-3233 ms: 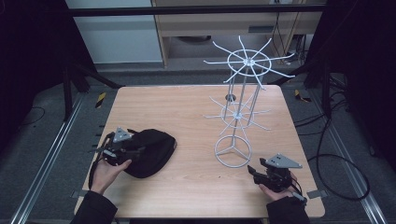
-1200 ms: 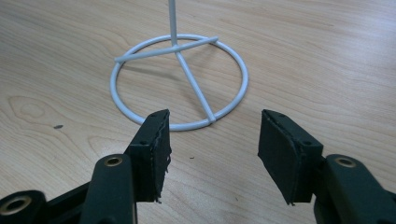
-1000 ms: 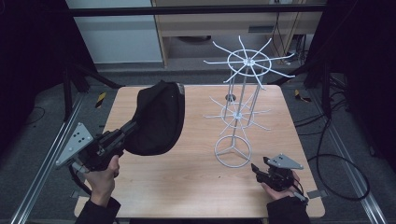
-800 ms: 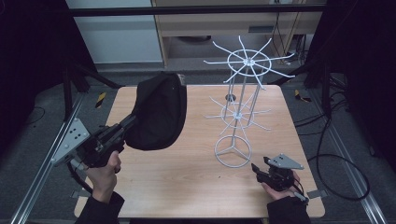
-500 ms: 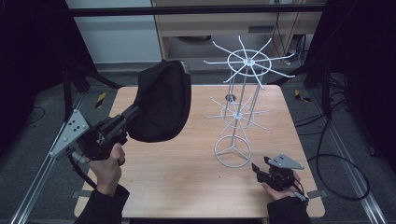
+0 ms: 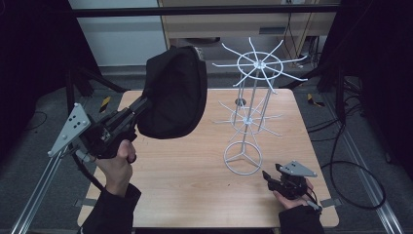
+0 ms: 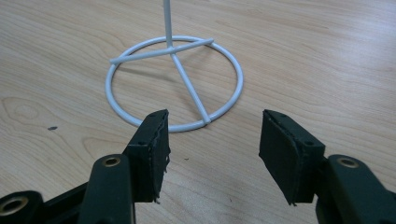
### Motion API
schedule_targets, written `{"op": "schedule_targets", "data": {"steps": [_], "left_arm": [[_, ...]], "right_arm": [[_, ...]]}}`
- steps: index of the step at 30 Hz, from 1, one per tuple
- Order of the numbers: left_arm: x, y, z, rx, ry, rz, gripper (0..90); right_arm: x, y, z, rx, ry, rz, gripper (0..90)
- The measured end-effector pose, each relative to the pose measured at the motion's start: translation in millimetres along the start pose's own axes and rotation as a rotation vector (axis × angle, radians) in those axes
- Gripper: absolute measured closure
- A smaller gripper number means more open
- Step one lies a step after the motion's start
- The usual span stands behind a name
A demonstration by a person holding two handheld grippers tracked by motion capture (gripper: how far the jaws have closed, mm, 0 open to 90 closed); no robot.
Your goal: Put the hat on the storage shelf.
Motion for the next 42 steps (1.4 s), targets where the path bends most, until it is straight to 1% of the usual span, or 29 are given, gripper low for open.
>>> {"op": "schedule_targets", "data": {"steps": [5,10,13,19,24,27,28,34,39,42], "left_arm": [[-5.3,1.7,6.3,-0.004,-0.011,0.004,86.5],[-6.8,-2.5,15.9,0.005,-0.023,-0.012,86.5],[-8.9,-6.6,22.7,0.014,-0.029,-0.021,86.5],[-14.7,-16.6,38.4,0.045,-0.052,-0.042,86.4],[-16.3,-25.4,47.8,0.069,-0.076,-0.073,86.4],[-16.2,-30.8,51.0,0.087,-0.085,-0.073,86.3],[-15.7,-32.5,51.7,0.094,-0.087,-0.075,86.2],[-10.1,-42.6,52.6,0.129,-0.088,-0.107,85.6],[-6.6,-51.7,54.1,0.172,-0.082,-0.116,84.6],[-6.7,-57.8,55.8,0.199,-0.073,-0.106,83.8]], "right_arm": [[0.0,-0.1,-0.1,-0.001,0.001,0.0,42.6],[0.0,-0.1,0.9,0.002,0.001,-0.005,42.4],[0.0,-0.2,0.4,0.0,0.003,0.0,42.5],[-0.1,-0.4,1.3,0.004,0.007,-0.004,42.4],[0.0,-0.5,0.7,0.004,0.007,0.003,42.4],[-0.2,-0.6,1.0,0.005,0.008,-0.002,42.4],[0.2,-0.5,0.9,0.006,0.011,0.003,42.4],[-0.2,-1.0,1.8,0.011,0.01,-0.005,42.4],[-0.3,-1.3,2.0,0.013,0.009,-0.004,42.2],[0.2,-1.4,2.5,0.014,0.009,-0.005,41.9]]}}
Point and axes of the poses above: each handheld gripper's, and its own axes: z roughly forward along the jaws, y roughly out of its top, x roughly to its left, the point moved 1 cm from there along z, roughly forward along the jaws, and after that the axes turned 13 degrees about y, right-handed, at the moved point
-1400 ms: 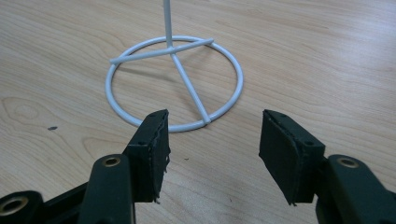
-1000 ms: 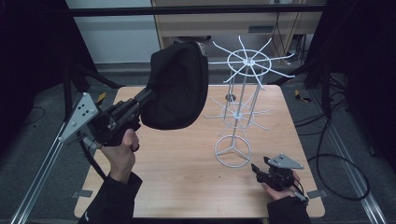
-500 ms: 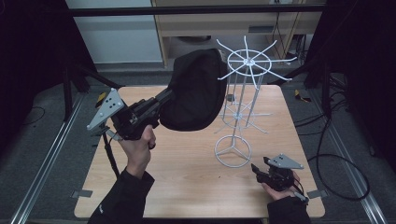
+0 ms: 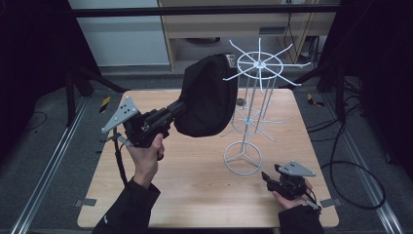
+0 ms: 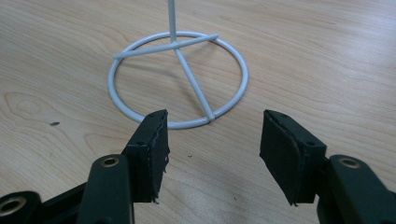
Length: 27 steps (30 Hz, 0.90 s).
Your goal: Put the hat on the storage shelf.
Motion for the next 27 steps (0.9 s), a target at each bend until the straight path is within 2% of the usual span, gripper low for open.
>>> {"op": "schedule_targets", "data": {"steps": [8,17,25,27], "left_arm": [[0.0,-16.9,11.9,0.083,0.051,0.038,82.5],[-3.6,-24.8,18.9,0.122,0.088,0.081,76.6],[0.2,-24.0,9.6,0.14,0.144,0.135,54.8],[3.4,-24.6,3.9,0.147,0.143,0.142,51.1]], "right_arm": [[-0.1,-0.3,0.5,0.003,-0.001,-0.006,41.3],[0.1,-0.4,0.4,0.004,0.0,0.0,40.5],[-0.4,-0.8,0.6,0.003,-0.005,0.002,40.4],[-0.2,-0.6,0.2,0.004,-0.002,0.006,40.4]]}}
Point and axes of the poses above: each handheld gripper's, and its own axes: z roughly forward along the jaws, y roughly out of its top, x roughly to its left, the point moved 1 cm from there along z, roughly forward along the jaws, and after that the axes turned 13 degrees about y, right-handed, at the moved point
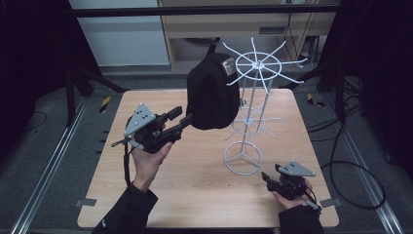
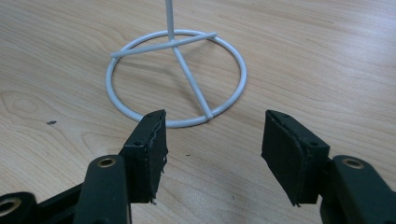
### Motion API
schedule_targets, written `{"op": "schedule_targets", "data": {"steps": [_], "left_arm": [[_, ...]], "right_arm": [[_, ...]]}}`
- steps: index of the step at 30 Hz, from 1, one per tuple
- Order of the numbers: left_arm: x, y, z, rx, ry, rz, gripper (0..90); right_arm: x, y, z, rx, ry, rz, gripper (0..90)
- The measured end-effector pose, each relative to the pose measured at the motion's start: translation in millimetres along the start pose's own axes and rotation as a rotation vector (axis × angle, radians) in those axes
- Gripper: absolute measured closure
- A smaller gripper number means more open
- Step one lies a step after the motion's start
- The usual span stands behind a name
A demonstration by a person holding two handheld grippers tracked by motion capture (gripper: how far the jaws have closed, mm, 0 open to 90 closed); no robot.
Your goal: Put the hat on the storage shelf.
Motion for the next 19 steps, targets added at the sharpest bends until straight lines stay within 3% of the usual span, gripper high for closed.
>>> {"op": "schedule_targets", "data": {"steps": [4,8,14,17,19], "left_arm": [[8.6,-8.6,-11.9,0.029,0.046,0.031,42.8],[24.5,-27.7,-27.2,0.062,0.097,0.031,35.4],[58.6,-77.1,-44.0,0.206,0.194,0.015,29.3],[74.8,-105.4,-51.2,0.284,0.243,-0.024,28.2],[83.0,-122.3,-55.6,0.338,0.273,-0.023,27.4]], "right_arm": [[-1.0,-0.4,-0.4,-0.001,-0.005,-0.004,40.0],[-1.3,-1.0,-1.6,-0.006,-0.012,0.011,38.1],[-5.2,-2.4,-3.4,-0.017,-0.034,0.027,32.9],[-7.2,-2.8,-4.0,-0.024,-0.043,0.036,29.5],[-9.2,-3.3,-3.9,-0.024,-0.053,0.042,26.8]]}}
Point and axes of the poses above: each handheld gripper's, and its own axes: z roughly forward along the jaws, y roughly out of its top, x roughly to its left, the point moved 1 cm from there along z, roughly forward along the jaws, and after that the axes turned 13 degrees about y, right-handed, at the moved point
